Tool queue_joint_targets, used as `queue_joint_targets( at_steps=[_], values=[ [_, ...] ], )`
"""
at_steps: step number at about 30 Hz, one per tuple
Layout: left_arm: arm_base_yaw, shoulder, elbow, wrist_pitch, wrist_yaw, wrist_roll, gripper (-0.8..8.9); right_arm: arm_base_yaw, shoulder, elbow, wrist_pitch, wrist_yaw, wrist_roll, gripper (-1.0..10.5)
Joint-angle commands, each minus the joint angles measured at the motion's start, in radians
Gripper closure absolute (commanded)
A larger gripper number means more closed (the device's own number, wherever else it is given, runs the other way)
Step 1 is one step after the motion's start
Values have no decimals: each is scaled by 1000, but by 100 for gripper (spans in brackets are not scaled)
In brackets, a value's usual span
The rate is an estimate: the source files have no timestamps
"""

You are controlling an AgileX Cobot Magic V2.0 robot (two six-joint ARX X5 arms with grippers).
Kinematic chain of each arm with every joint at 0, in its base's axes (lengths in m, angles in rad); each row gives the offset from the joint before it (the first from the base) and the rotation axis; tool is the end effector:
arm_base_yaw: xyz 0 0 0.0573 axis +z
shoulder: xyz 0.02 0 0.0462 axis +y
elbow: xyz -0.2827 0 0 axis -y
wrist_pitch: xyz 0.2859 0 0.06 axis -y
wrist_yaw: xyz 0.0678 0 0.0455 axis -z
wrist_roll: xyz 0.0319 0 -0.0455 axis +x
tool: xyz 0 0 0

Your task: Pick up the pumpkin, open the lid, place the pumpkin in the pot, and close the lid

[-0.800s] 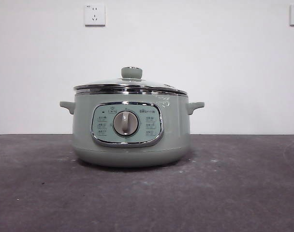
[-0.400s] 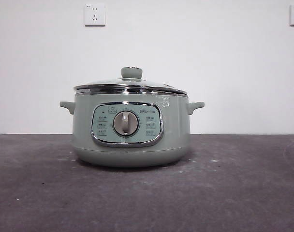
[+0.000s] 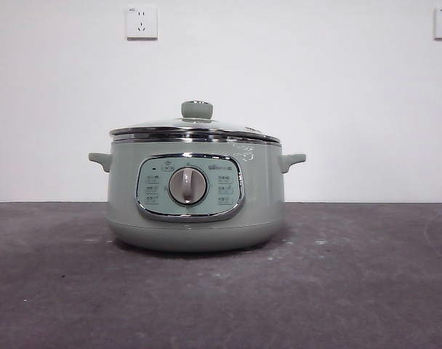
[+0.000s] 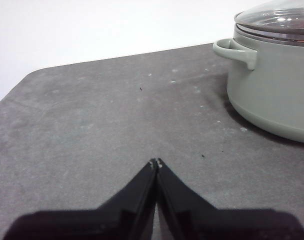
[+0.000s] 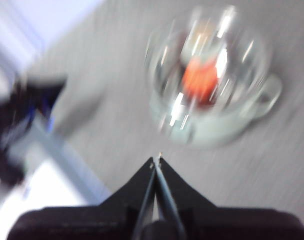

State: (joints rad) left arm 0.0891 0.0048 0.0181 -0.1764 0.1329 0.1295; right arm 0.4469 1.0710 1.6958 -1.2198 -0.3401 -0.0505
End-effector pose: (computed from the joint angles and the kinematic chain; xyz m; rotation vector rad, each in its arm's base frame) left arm 0.1204 0.0065 0.1525 0.1111 0.1590 -0.0541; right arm 0.1418 0.0798 0.5127 -0.0790 0.5901 0.7785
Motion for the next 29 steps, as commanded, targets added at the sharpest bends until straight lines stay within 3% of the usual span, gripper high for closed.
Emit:
queue_joint_targets(
  at_steps=[1, 6, 12, 16, 22, 26, 29],
  values=[
    [3, -1, -15, -1, -1, -6, 817, -84, -72, -29, 109, -6, -22, 943],
    [3, -1, -15, -1, -1, -6, 817, -247, -222, -186, 307, -2, -15, 942],
    [3, -1, -15, -1, -1, -6, 817, -381, -444, -584, 698, 4, -22, 942],
    [3, -1, -15, -1, -1, -6, 817, -409, -570, -874, 948, 6, -22, 942],
    [3, -1, -15, -1, -1, -6, 817, -414, -727, -1230, 1191, 7, -22, 942],
    [3, -1, -15, -1, -1, -6, 817, -414, -822, -1385, 1241, 11, -22, 942],
    [3, -1, -15, -1, -1, -6, 817, -414, -888, -1476, 1242, 62, -17, 942]
  ],
)
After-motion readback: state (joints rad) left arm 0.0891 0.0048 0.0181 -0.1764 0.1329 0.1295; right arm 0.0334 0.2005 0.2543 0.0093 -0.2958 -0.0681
